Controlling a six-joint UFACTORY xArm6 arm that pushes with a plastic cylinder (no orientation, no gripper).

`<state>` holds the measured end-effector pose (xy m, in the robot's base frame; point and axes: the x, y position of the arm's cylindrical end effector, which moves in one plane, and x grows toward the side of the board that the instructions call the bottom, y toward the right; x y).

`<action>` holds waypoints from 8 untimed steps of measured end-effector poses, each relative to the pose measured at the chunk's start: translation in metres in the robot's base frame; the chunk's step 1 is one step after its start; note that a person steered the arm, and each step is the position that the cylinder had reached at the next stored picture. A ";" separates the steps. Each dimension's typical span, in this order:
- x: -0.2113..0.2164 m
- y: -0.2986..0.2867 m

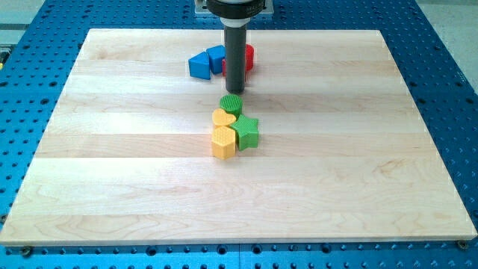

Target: Nudge the green circle into the yellow heart

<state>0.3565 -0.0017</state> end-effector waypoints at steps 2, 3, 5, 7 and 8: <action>0.000 -0.001; 0.000 -0.002; 0.024 -0.011; 0.021 -0.002; 0.021 -0.002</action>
<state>0.3778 -0.0037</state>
